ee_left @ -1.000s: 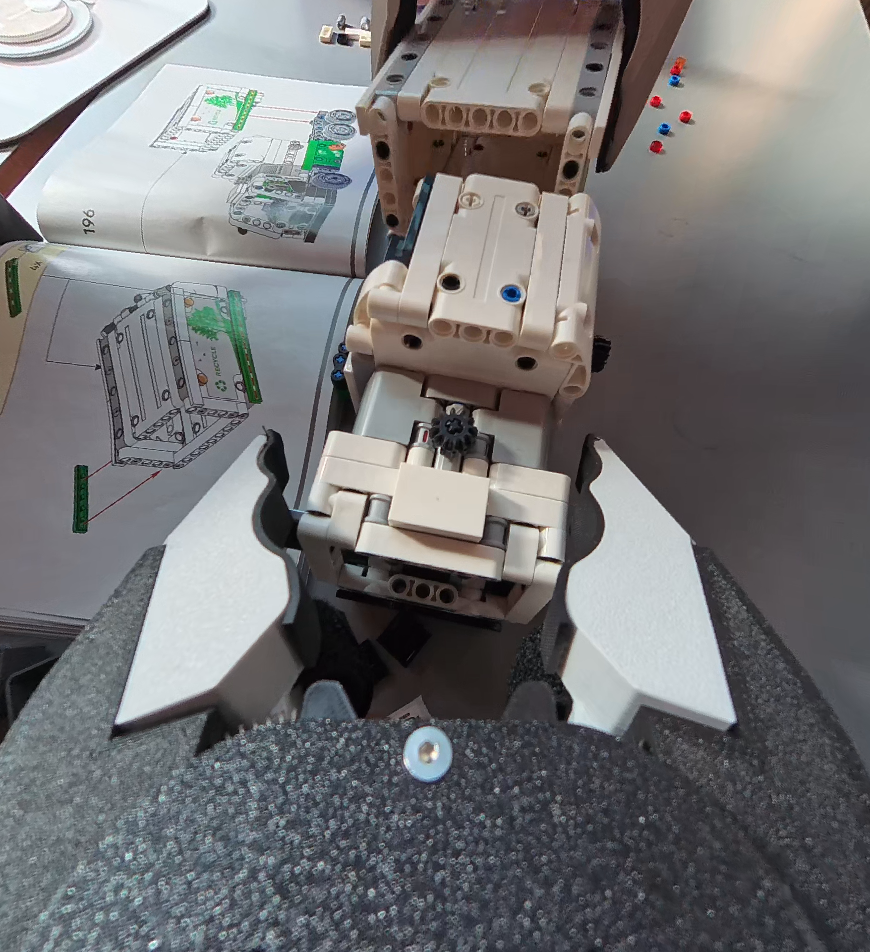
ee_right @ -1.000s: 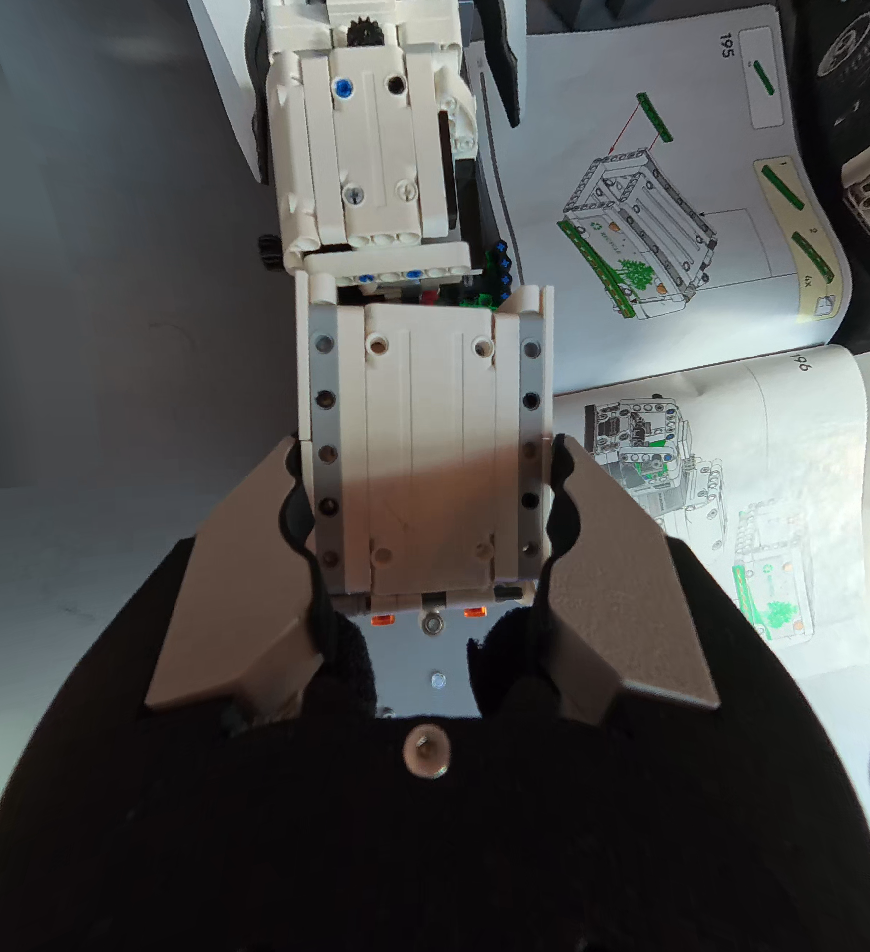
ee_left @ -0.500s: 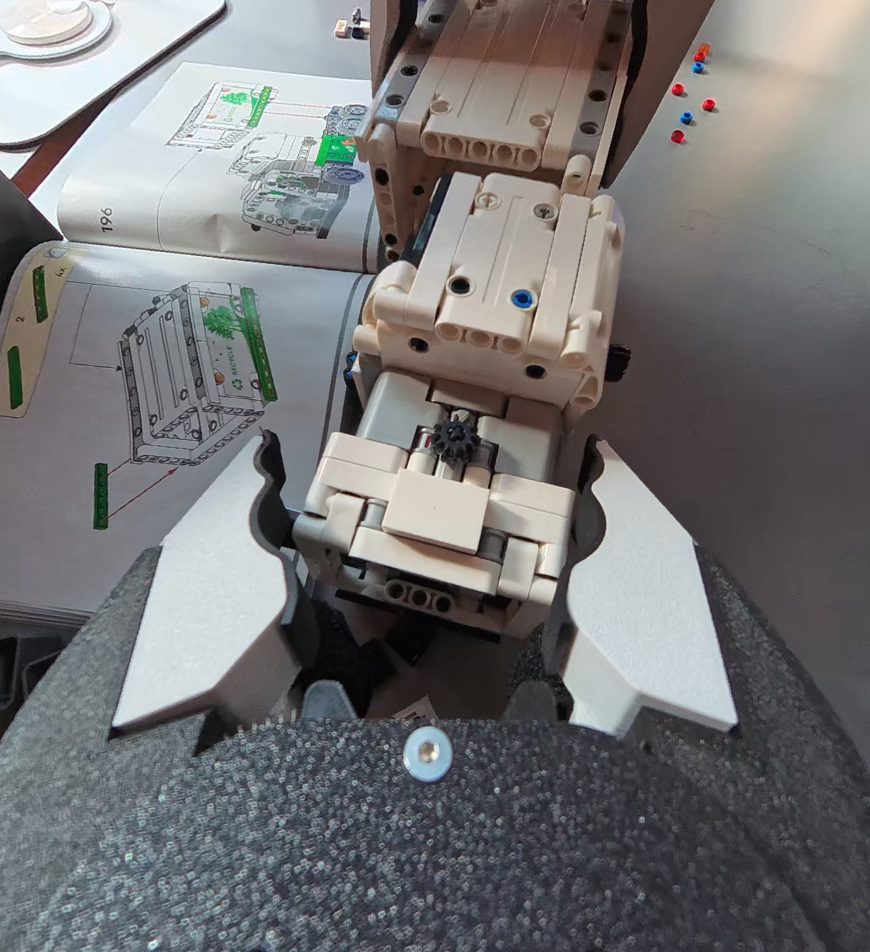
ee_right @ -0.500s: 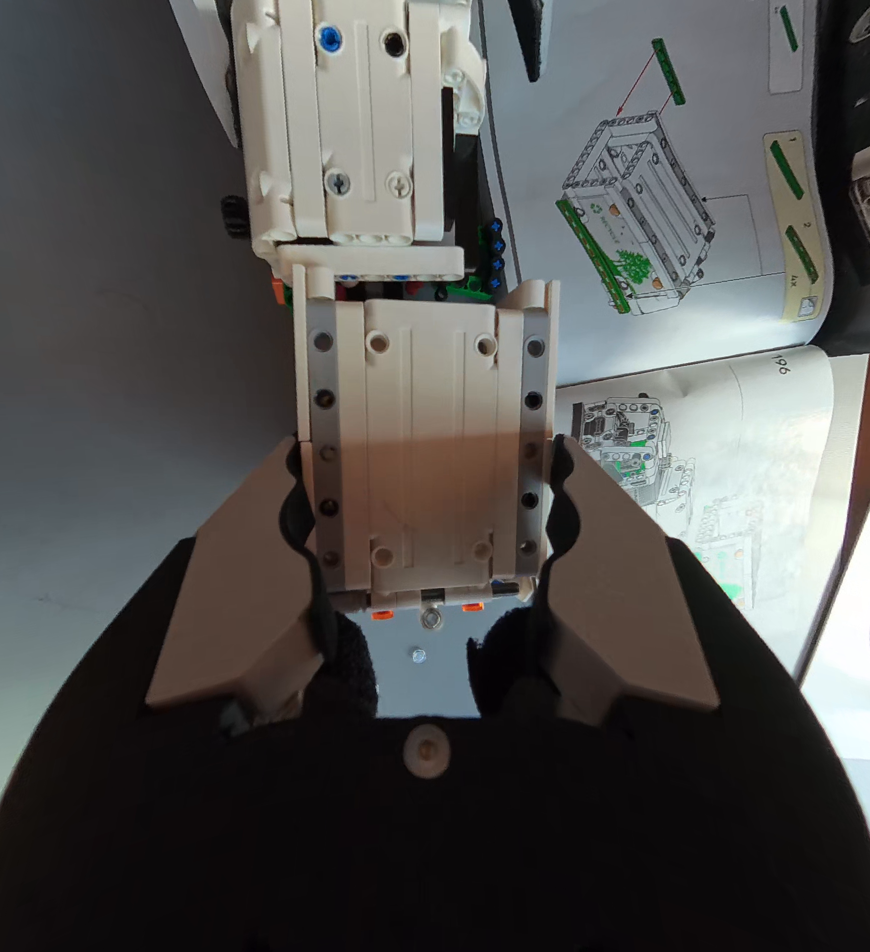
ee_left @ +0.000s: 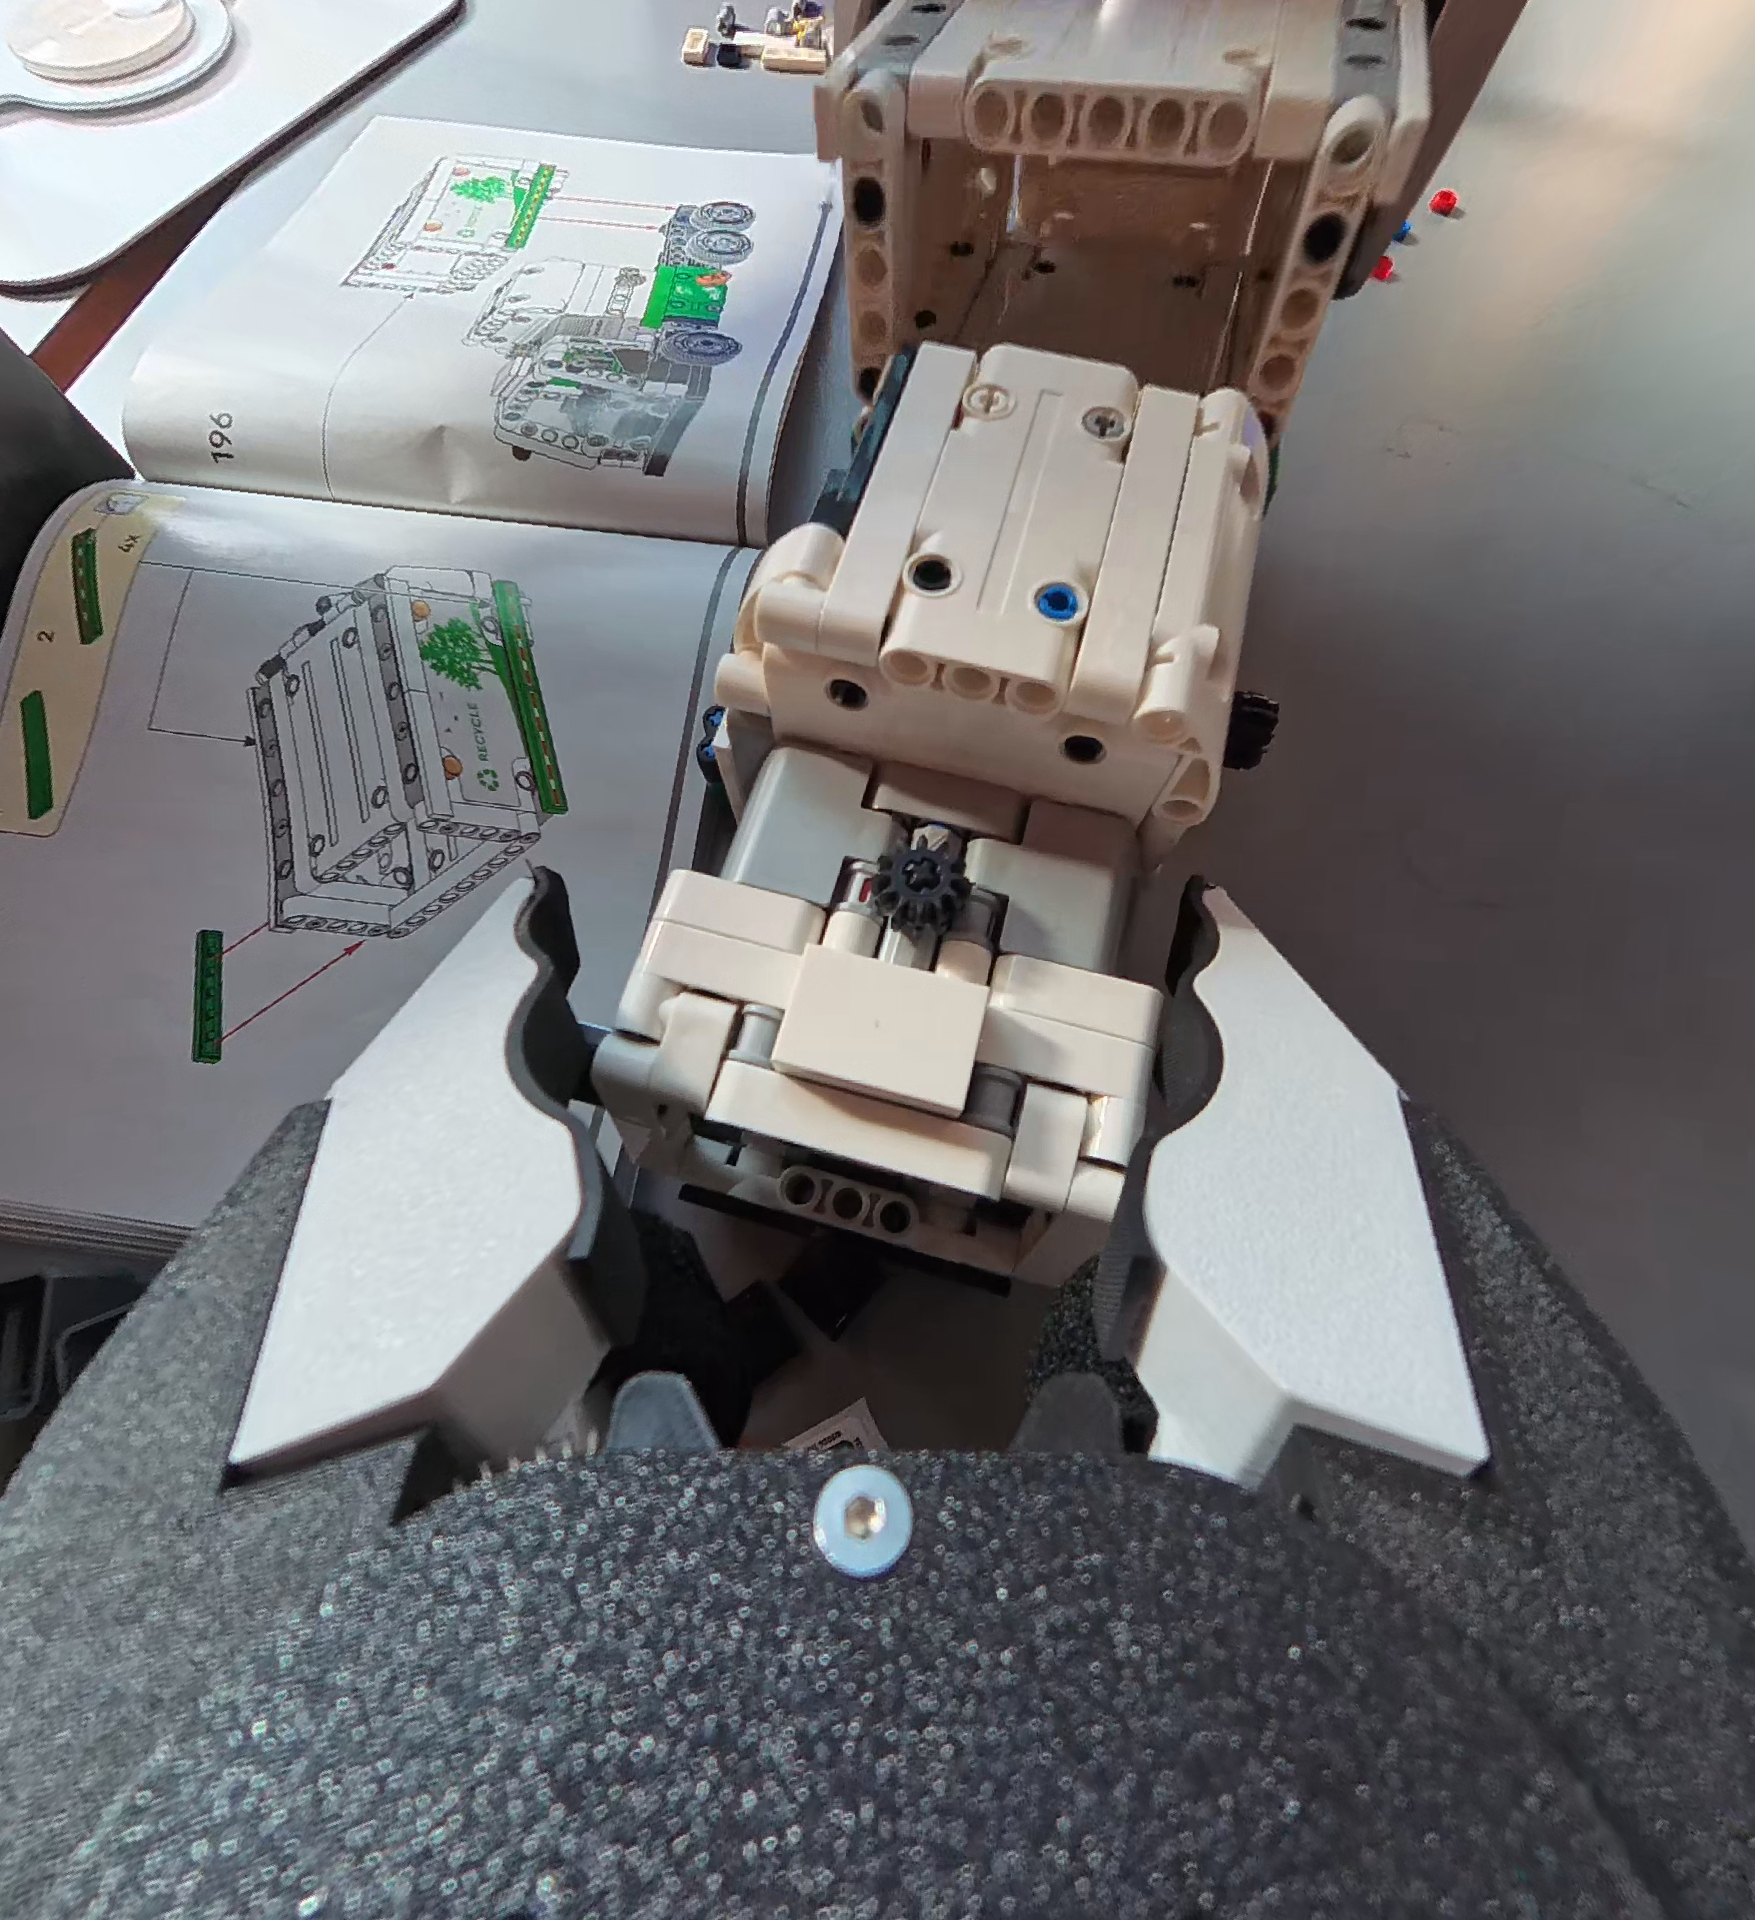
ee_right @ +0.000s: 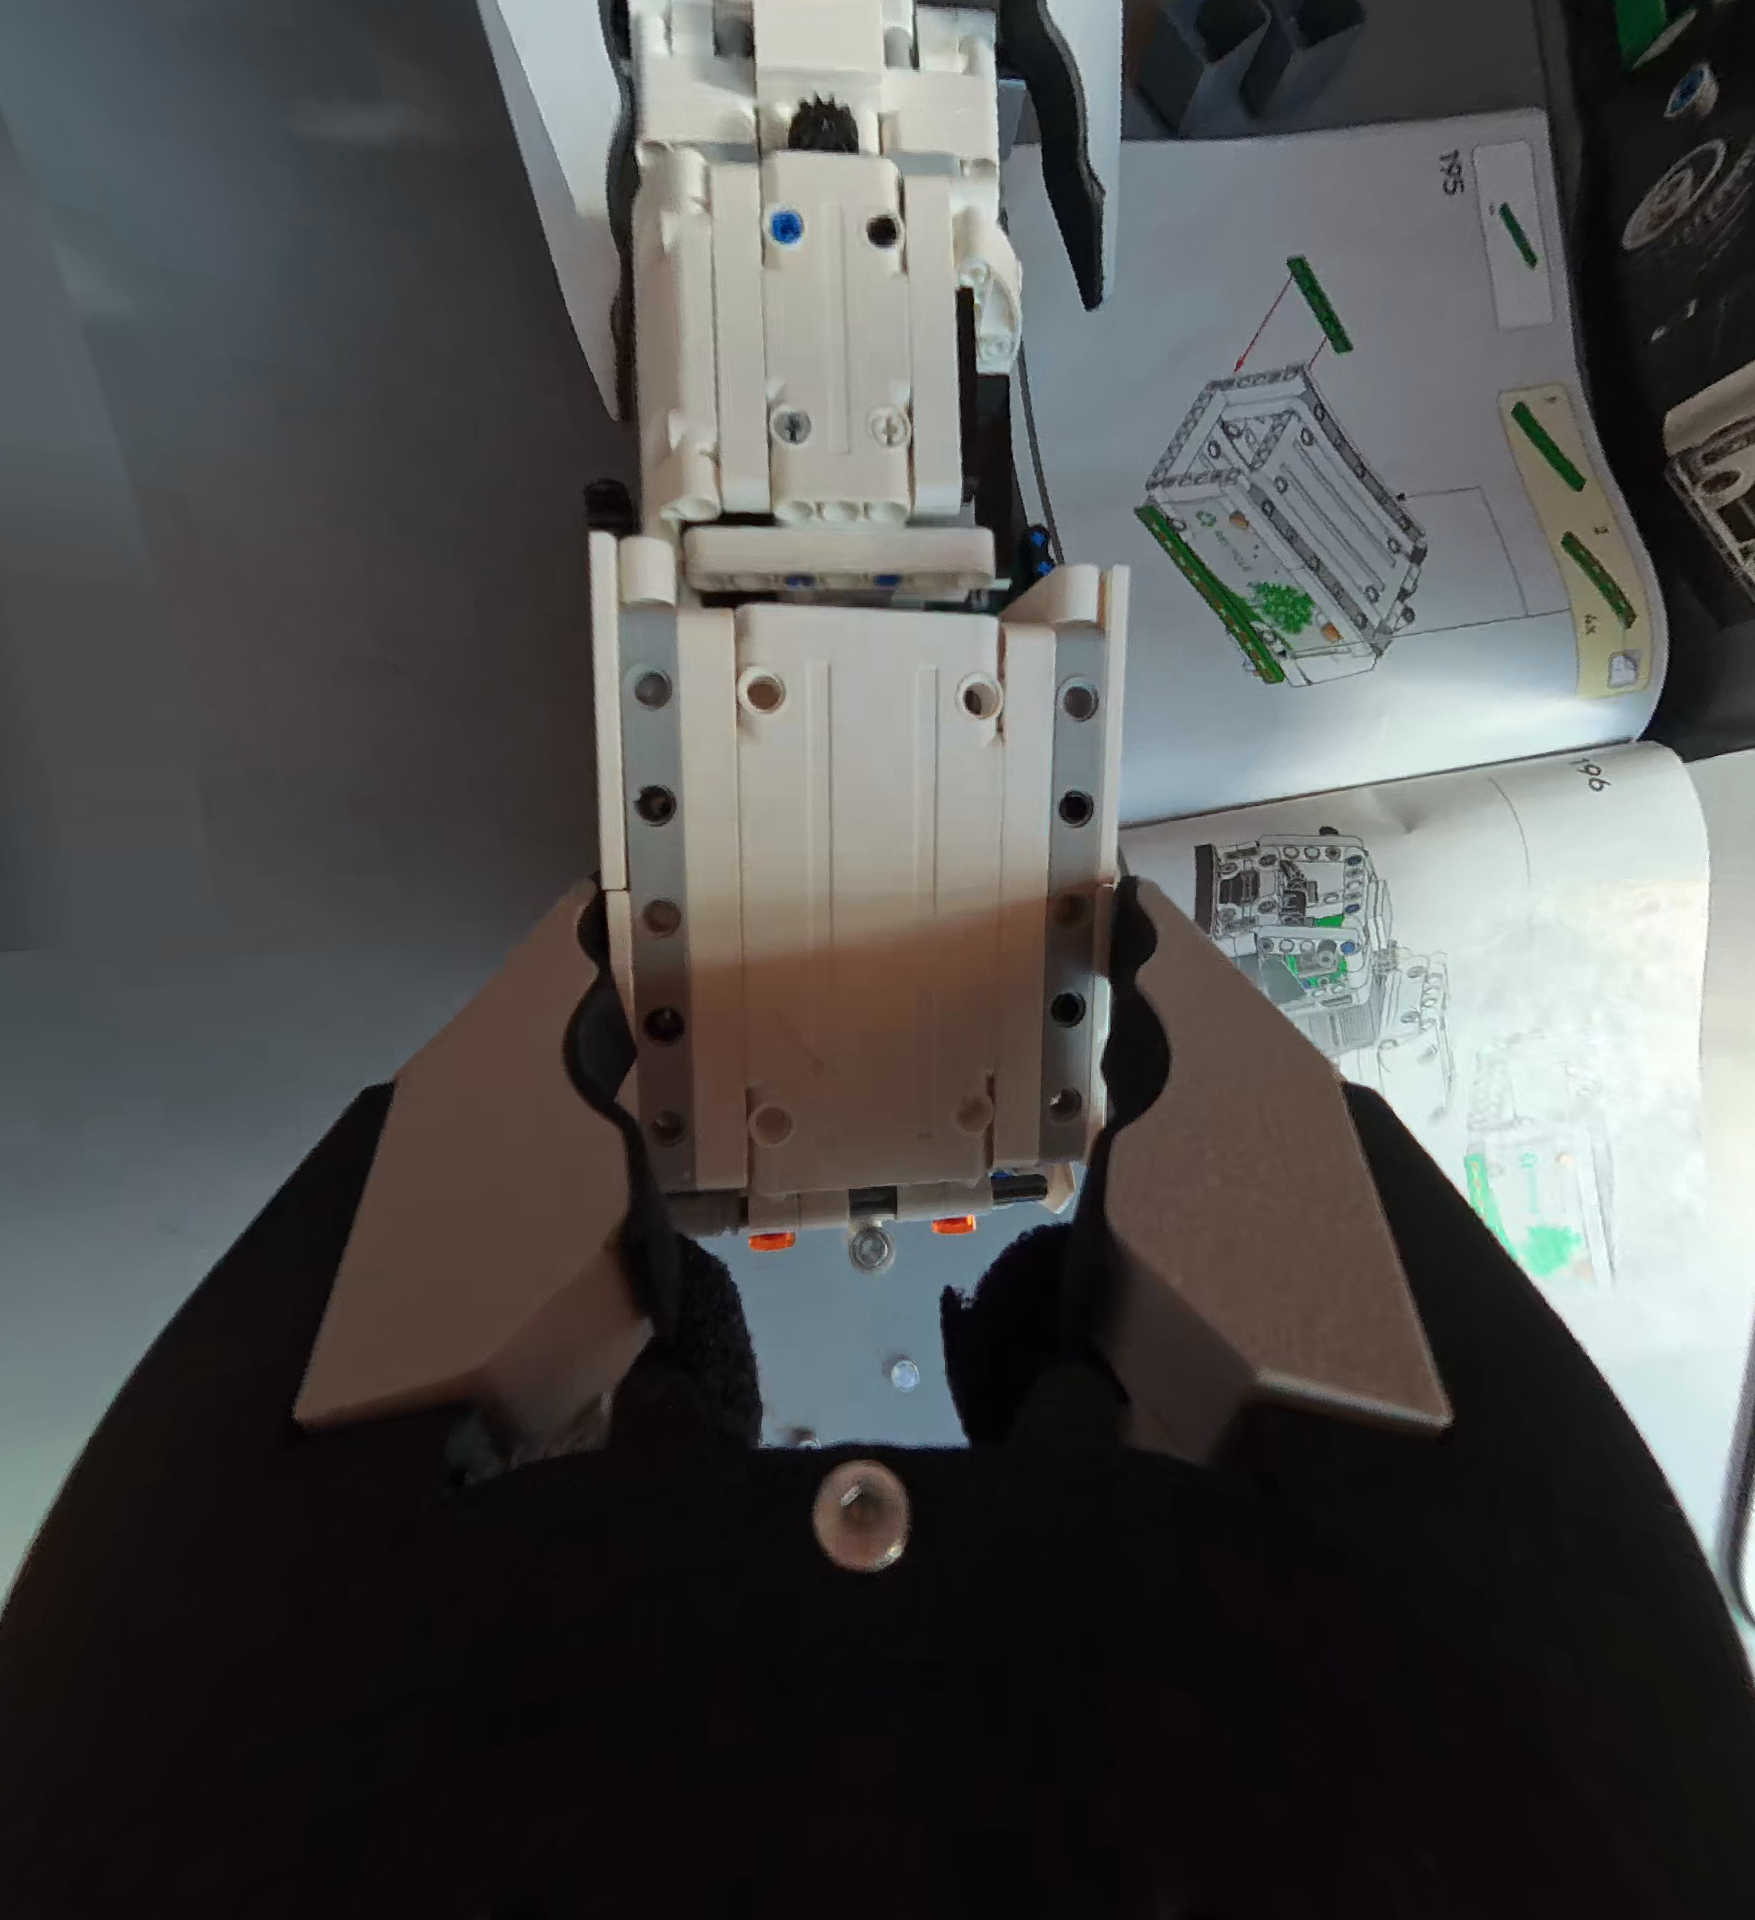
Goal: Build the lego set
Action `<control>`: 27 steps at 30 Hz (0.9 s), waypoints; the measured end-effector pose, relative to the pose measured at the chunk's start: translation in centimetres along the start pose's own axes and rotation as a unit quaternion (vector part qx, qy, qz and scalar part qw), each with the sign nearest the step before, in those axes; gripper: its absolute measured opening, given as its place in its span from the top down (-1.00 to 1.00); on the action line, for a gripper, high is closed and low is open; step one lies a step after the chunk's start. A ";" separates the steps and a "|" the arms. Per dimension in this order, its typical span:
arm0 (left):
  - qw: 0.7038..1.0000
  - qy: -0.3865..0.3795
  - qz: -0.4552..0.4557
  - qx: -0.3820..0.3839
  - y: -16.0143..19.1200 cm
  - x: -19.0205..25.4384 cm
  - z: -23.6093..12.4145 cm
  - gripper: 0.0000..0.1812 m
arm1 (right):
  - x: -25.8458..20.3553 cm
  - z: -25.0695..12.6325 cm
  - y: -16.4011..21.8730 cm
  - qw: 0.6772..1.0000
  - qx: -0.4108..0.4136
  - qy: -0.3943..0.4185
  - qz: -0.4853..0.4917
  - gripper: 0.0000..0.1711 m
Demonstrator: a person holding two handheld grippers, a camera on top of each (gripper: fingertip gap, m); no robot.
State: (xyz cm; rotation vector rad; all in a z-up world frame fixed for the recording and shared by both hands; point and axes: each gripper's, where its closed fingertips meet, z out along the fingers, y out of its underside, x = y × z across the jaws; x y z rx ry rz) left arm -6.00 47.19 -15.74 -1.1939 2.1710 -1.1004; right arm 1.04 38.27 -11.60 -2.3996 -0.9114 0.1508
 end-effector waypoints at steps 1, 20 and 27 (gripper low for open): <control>1.000 0.001 0.000 0.000 0.0 0.0 0.0 -0.23 | 0.0 -0.1 -0.3 1.000 0.010 0.001 0.002 -0.08; 1.000 0.004 -0.002 0.005 0.0 0.0 -0.1 -0.23 | 0.4 1.0 -0.3 1.000 0.001 0.010 -0.009 -0.08; 1.000 0.006 -0.003 0.009 -0.1 0.1 -0.1 -0.23 | 0.6 1.2 0.2 1.000 -0.008 0.018 -0.003 -0.08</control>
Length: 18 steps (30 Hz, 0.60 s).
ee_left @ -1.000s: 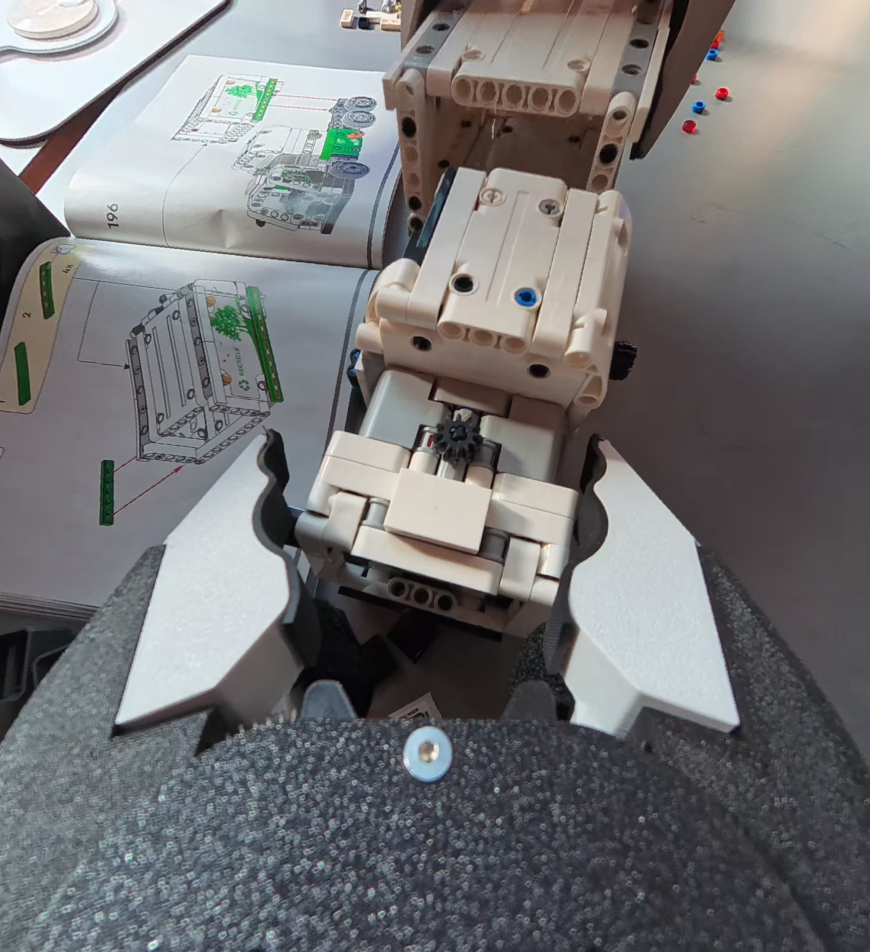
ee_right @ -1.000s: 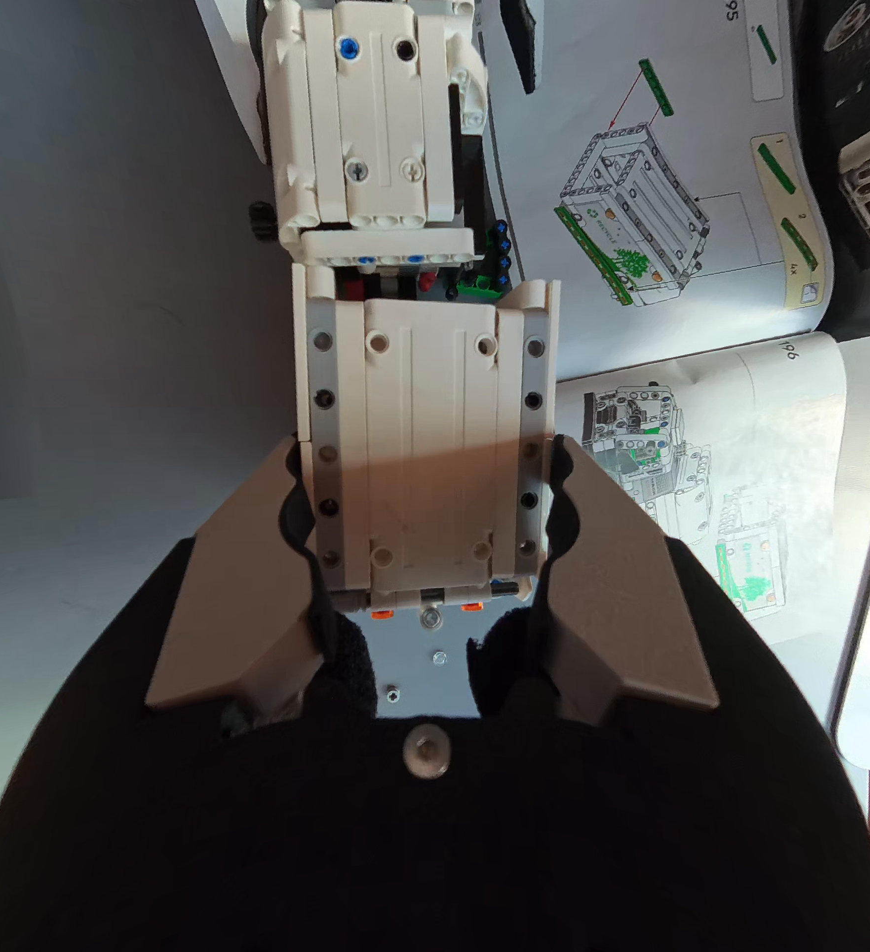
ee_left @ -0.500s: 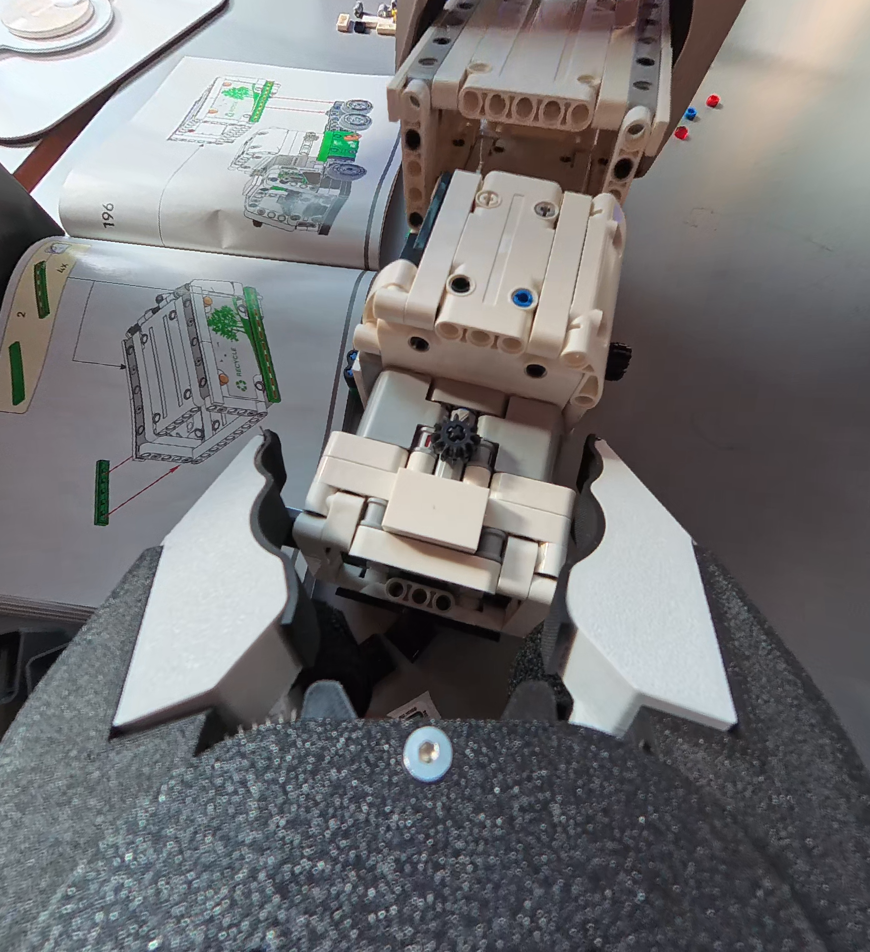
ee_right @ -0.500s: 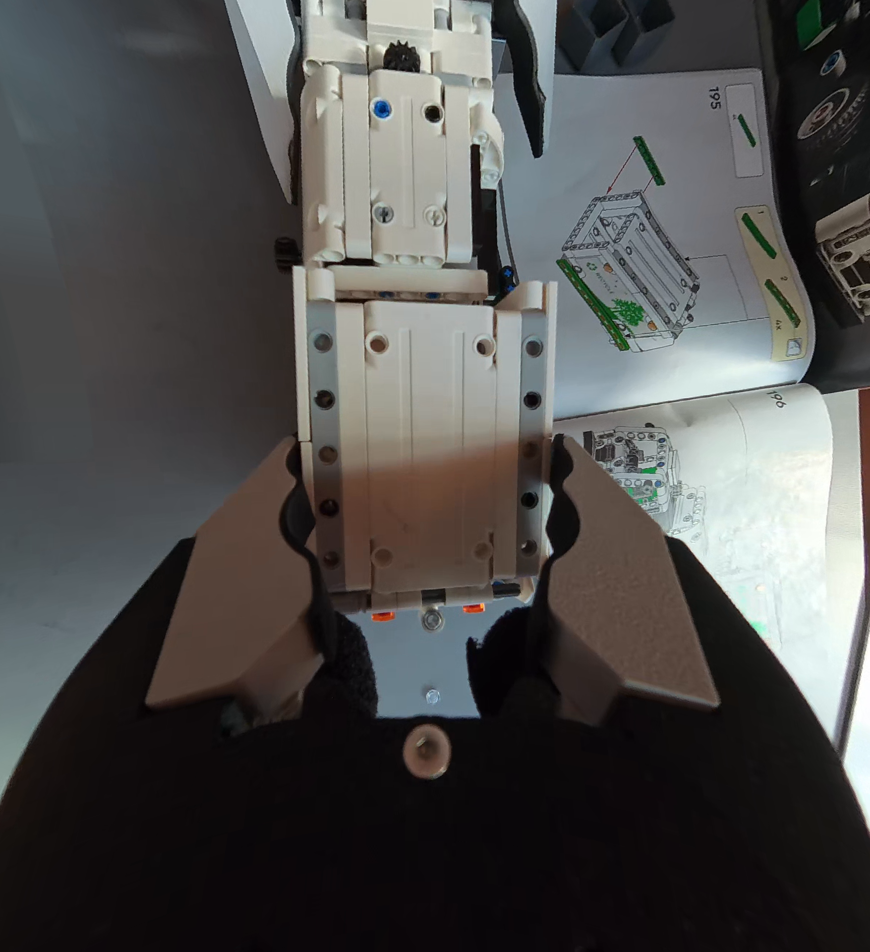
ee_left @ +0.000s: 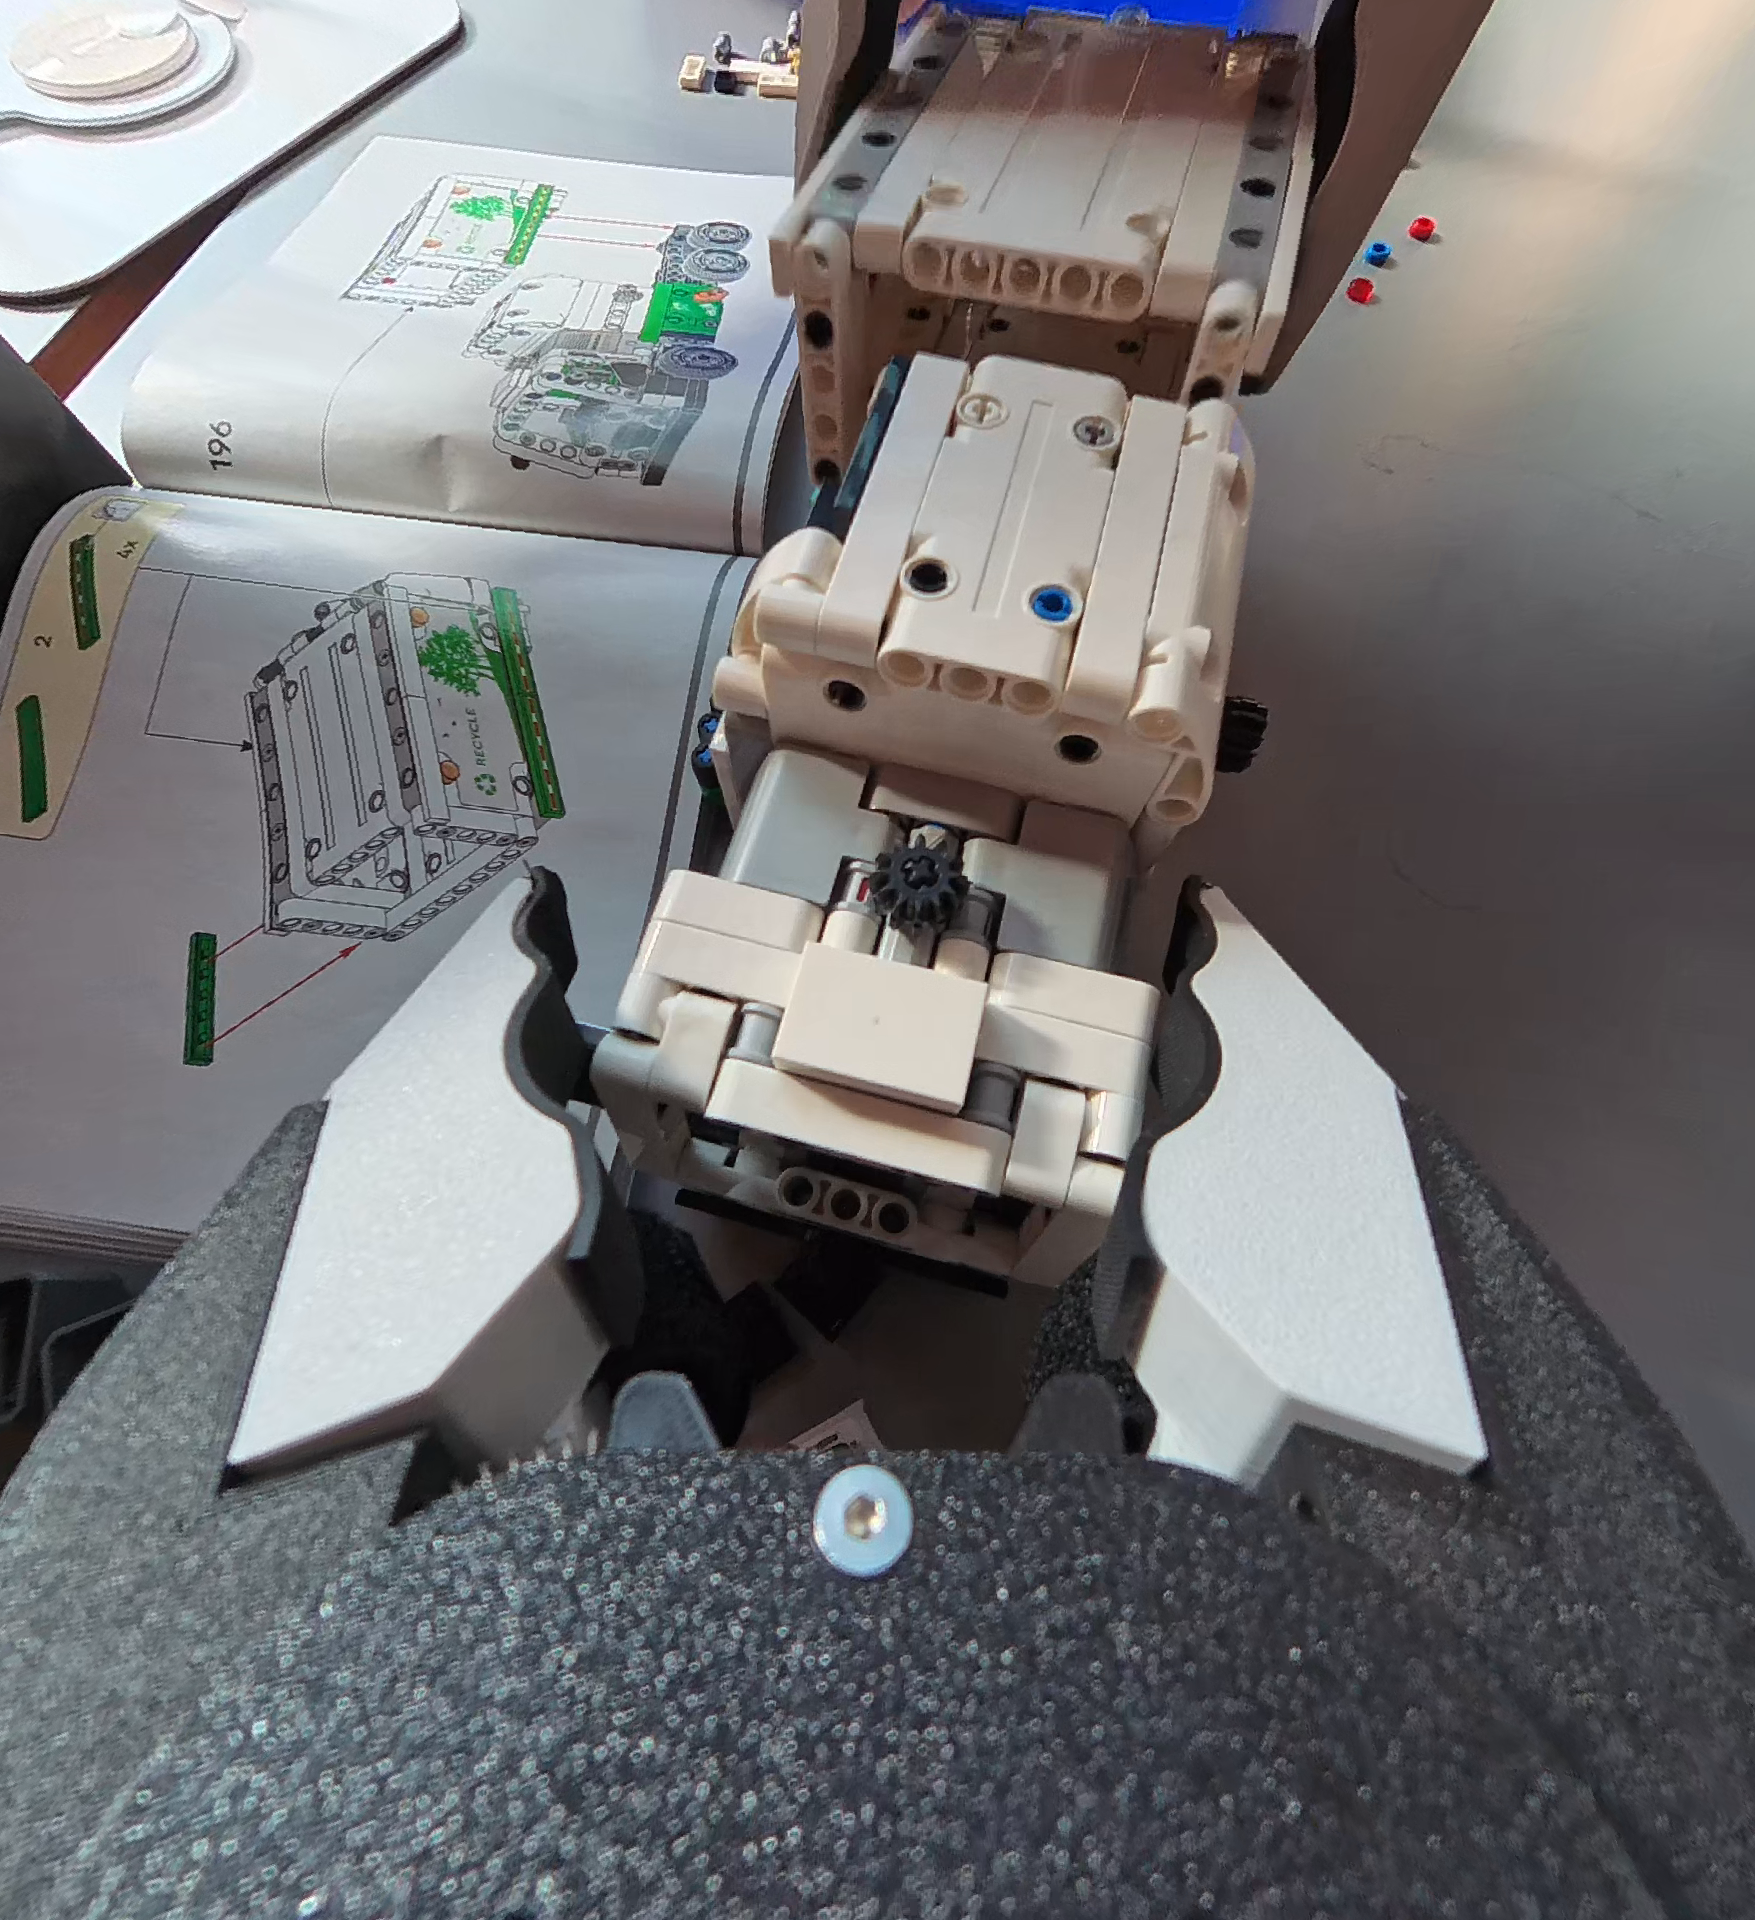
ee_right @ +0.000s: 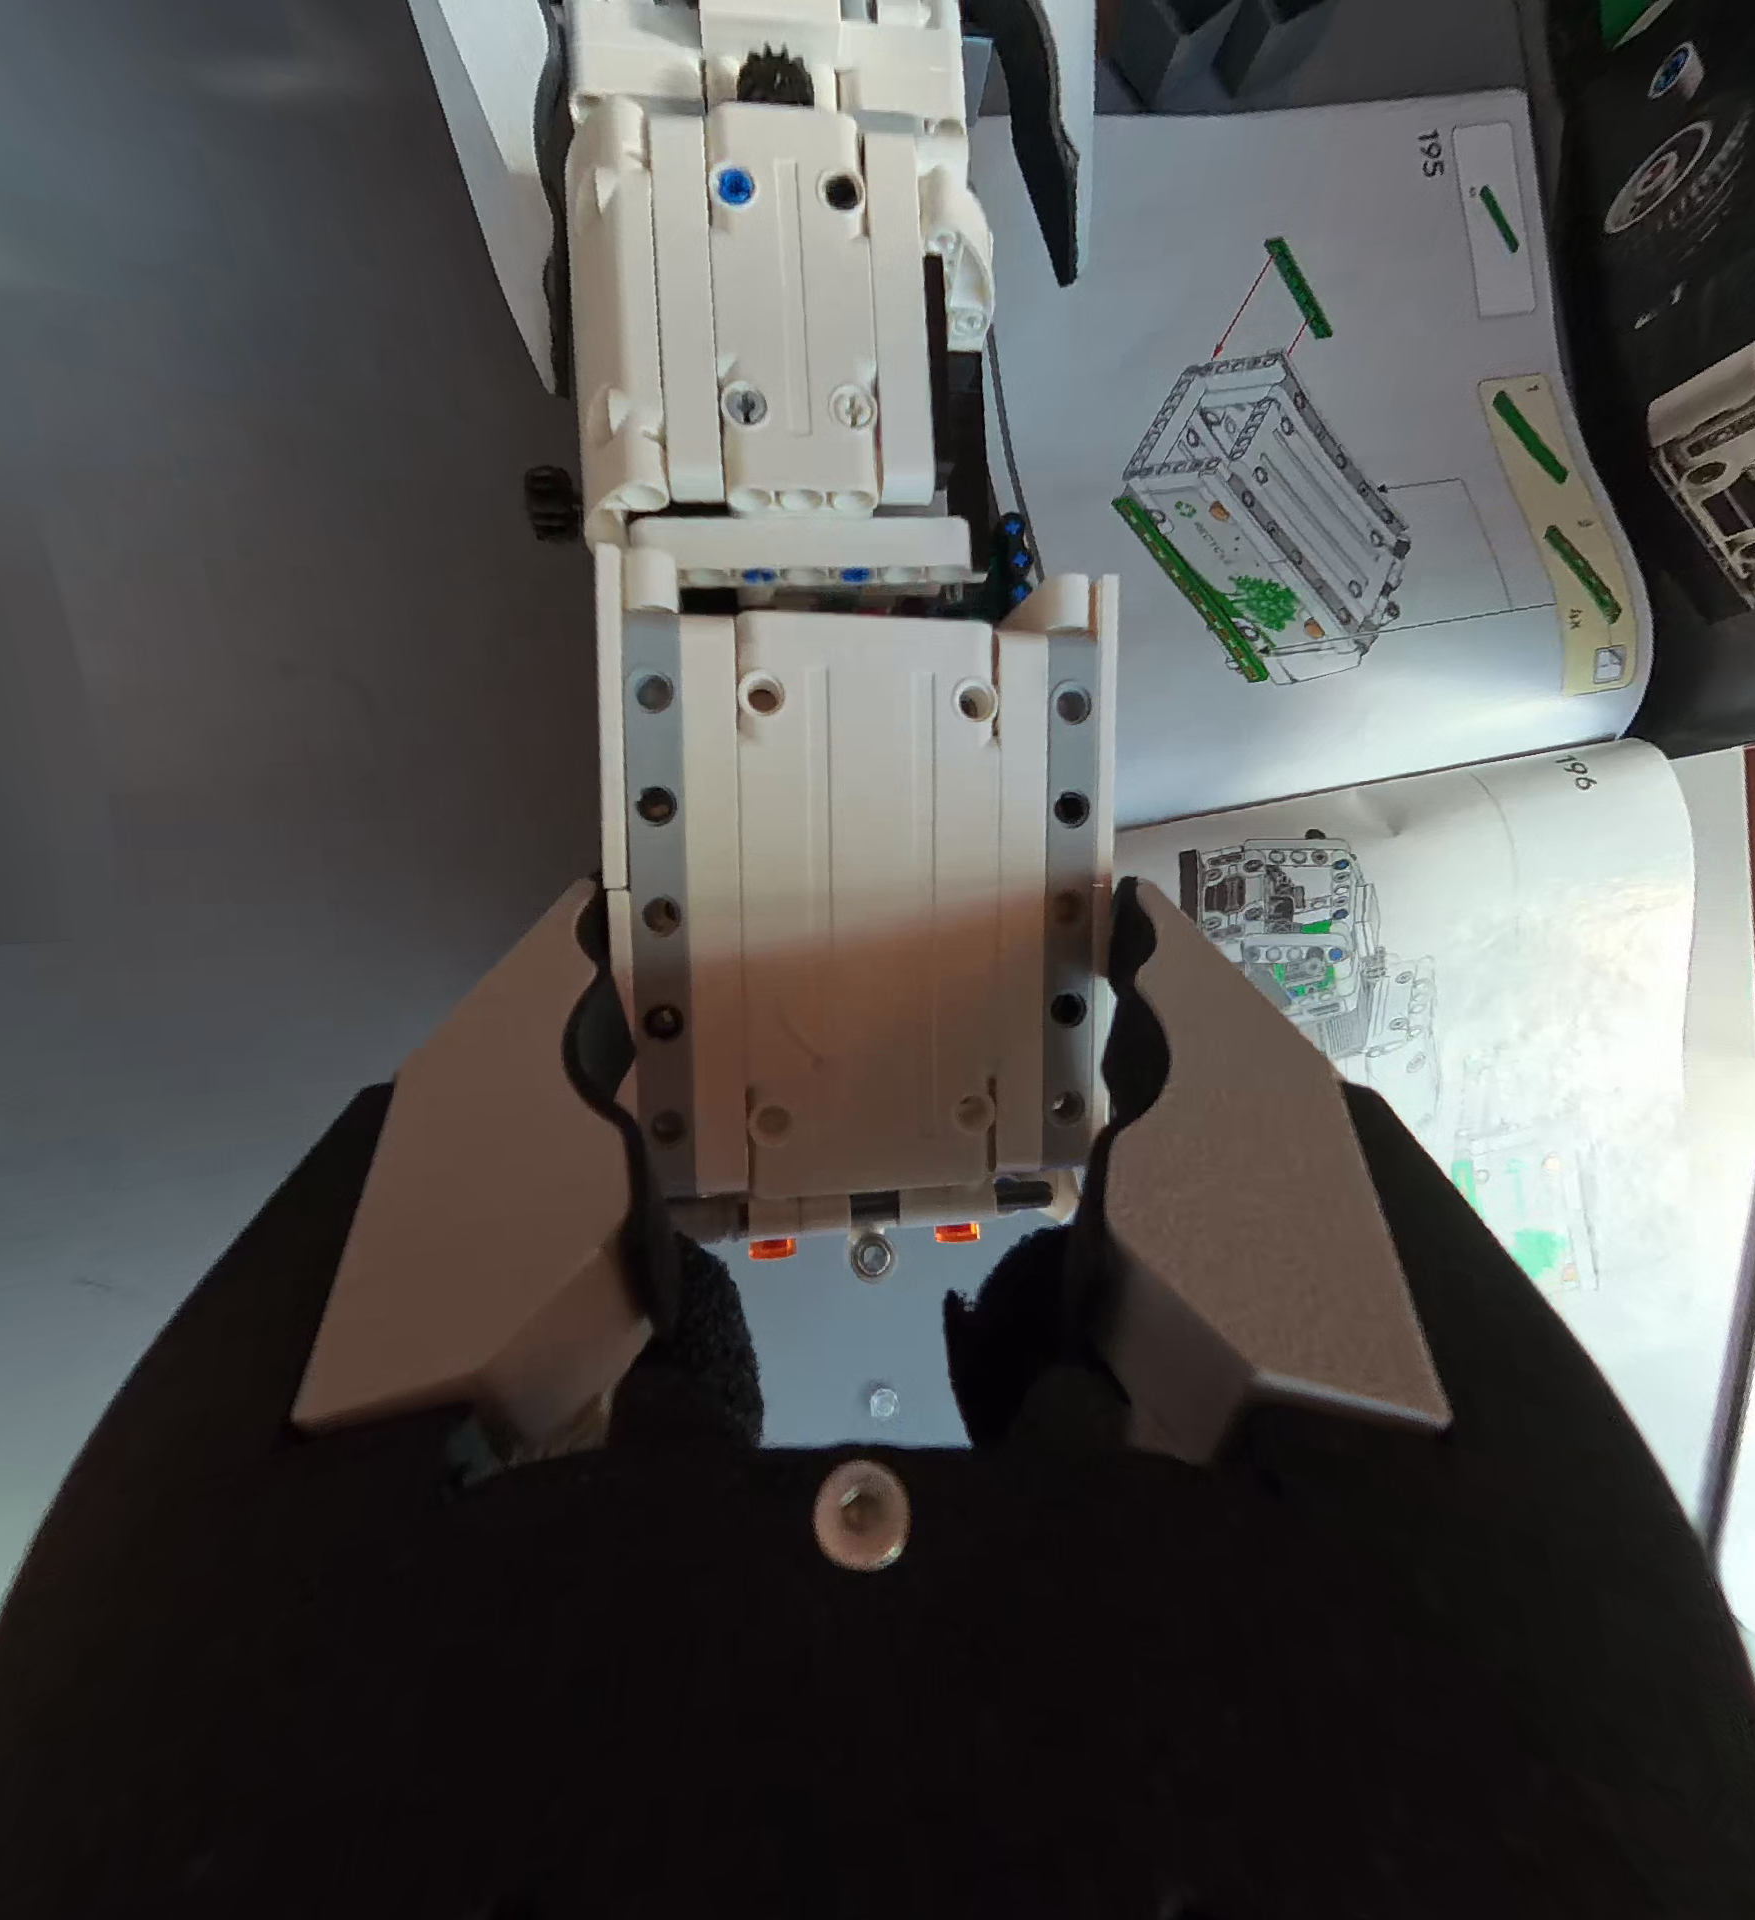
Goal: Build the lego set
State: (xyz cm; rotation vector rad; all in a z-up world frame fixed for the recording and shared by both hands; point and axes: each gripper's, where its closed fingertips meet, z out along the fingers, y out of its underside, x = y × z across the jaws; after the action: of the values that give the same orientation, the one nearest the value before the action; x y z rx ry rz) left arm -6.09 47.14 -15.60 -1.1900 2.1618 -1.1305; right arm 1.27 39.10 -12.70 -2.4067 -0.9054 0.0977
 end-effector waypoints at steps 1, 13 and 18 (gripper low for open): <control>1.000 0.000 0.000 0.000 0.0 0.0 0.0 -0.23 | -0.1 0.3 0.5 1.000 -0.014 0.005 -0.009 -0.08; 1.000 -0.007 0.005 -0.001 0.1 -0.1 0.1 -0.24 | -0.1 0.8 0.3 0.999 -0.033 0.009 -0.008 -0.08; 1.000 -0.006 0.005 0.001 0.0 -0.1 0.1 -0.24 | 0.0 0.7 0.2 0.999 -0.029 0.027 -0.007 -0.08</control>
State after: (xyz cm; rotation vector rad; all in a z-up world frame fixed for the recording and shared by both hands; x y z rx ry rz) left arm -6.02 47.20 -15.66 -1.1803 2.1548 -1.1182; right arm 1.21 39.34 -13.41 -2.4439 -0.9126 0.0020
